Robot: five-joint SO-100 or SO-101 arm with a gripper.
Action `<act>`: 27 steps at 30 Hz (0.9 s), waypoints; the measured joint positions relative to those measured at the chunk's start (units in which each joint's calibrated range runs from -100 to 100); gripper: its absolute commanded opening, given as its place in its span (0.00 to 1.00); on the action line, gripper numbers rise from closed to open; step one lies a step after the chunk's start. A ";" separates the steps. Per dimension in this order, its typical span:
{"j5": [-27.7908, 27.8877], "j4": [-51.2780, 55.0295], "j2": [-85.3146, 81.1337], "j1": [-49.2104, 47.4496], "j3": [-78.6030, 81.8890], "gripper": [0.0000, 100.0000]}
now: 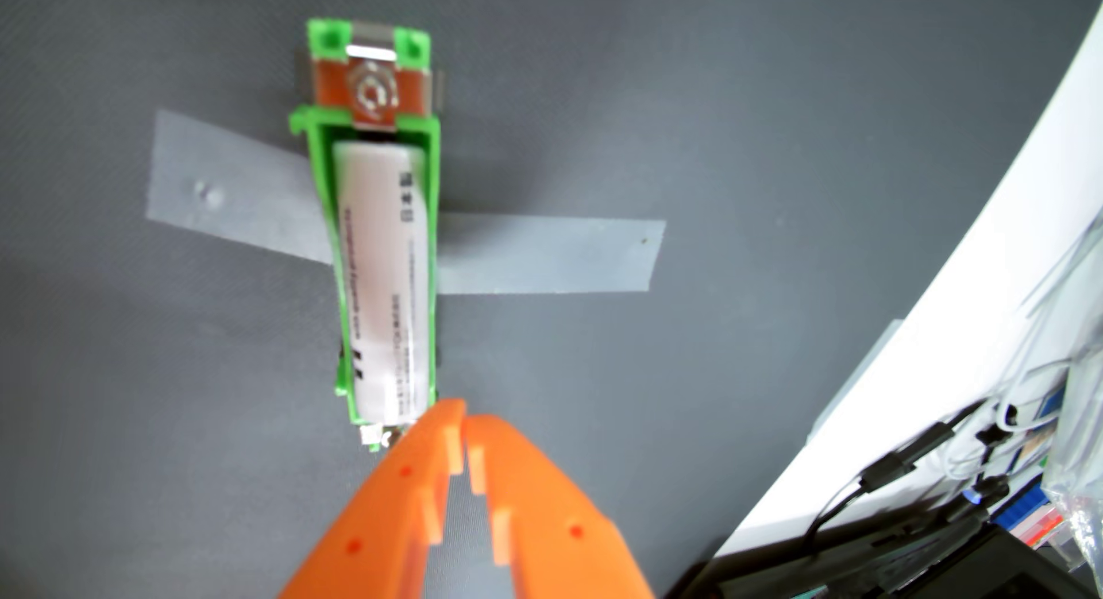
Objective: Insert Battery
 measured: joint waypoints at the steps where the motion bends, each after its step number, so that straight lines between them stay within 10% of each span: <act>1: 0.00 0.00 0.00 0.16 0.00 0.02; 27: 0.00 -0.75 0.00 0.08 2.53 0.02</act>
